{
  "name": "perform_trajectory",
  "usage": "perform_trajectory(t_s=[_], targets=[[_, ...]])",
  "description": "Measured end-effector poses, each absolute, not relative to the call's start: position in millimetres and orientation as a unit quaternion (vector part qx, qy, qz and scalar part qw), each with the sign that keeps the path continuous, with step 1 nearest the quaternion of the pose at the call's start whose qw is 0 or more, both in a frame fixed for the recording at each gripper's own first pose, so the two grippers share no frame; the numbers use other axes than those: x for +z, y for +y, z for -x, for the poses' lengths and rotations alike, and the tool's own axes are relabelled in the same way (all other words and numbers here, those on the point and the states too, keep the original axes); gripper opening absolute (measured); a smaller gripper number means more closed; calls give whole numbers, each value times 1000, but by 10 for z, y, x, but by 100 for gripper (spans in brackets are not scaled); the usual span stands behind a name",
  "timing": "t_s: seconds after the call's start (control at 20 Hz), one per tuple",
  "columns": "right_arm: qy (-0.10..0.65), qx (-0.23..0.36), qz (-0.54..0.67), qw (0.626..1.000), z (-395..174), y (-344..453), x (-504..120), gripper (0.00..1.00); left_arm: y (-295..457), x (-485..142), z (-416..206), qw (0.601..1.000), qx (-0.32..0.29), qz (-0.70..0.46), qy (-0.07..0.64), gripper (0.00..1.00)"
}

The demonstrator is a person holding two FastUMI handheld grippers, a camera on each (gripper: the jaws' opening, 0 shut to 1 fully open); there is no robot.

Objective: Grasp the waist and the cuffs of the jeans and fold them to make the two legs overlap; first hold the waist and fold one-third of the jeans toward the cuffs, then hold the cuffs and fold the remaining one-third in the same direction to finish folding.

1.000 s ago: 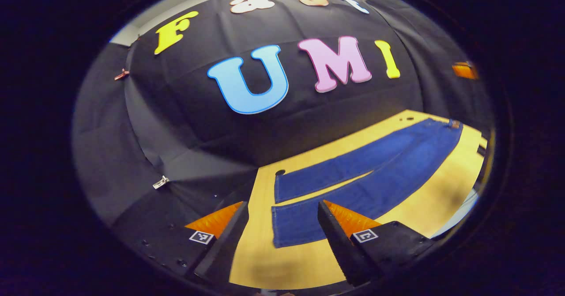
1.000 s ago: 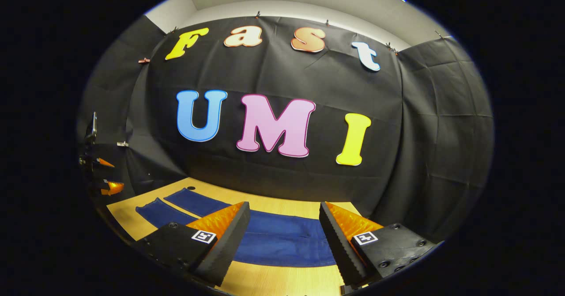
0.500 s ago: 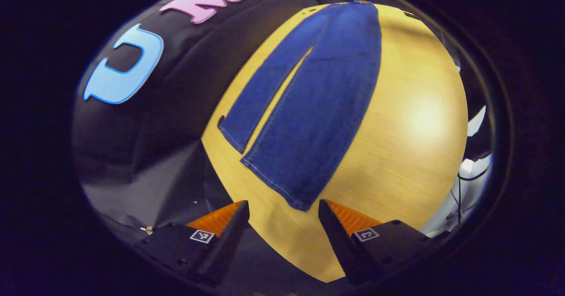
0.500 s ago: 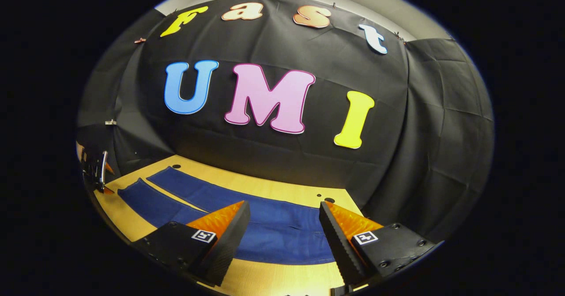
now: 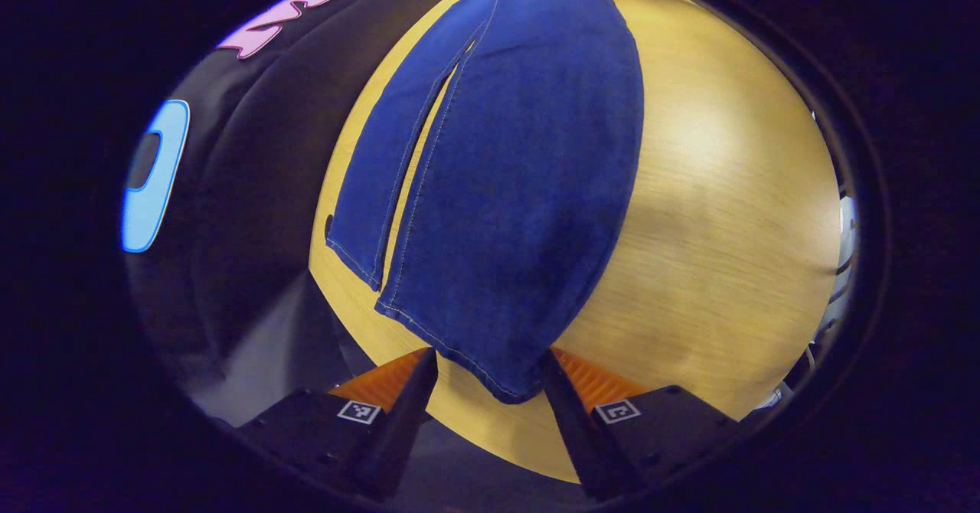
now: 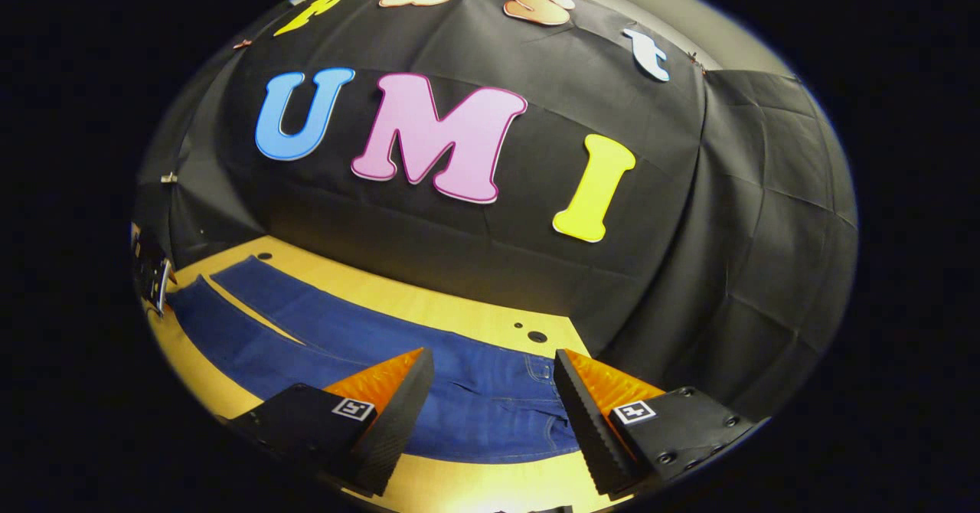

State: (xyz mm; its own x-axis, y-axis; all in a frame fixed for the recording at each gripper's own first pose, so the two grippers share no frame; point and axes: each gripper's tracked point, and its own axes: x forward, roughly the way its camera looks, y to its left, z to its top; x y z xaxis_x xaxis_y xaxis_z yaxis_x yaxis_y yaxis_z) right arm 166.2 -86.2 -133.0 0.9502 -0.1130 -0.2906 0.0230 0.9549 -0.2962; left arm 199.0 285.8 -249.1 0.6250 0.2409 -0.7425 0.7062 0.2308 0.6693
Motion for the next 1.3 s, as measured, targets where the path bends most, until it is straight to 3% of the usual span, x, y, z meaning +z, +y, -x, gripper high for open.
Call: perform_trajectory(t_s=[0.1,0.25,0.35,0.45,0.65,0.95,1.3], targets=[[162,-41,172,971,-1711,-1081,-1426,97,2843,-2562,-2064,671,-180,-590,411,83],[169,-59,235,955,-1798,-1632,-1508,96,2831,-2665,-2129,669,-178,-581,428,50],[172,-64,294,938,-1846,-1993,-1500,96,2796,-2703,-2087,674,-174,-566,442,19],[172,-52,364,914,-1876,-2287,-1505,96,2795,-2674,-2113,678,-168,-559,447,8],[199,35,491,847,-1827,-2597,-1794,96,2782,-2715,-2122,675,-178,-549,461,6],[323,187,570,732,-1504,-3083,-2844,96,2797,-2727,-2140,669,-166,-557,464,6],[364,251,640,628,-1532,-3173,-3691,97,2794,-2741,-2158,670,-153,-561,463,5]])
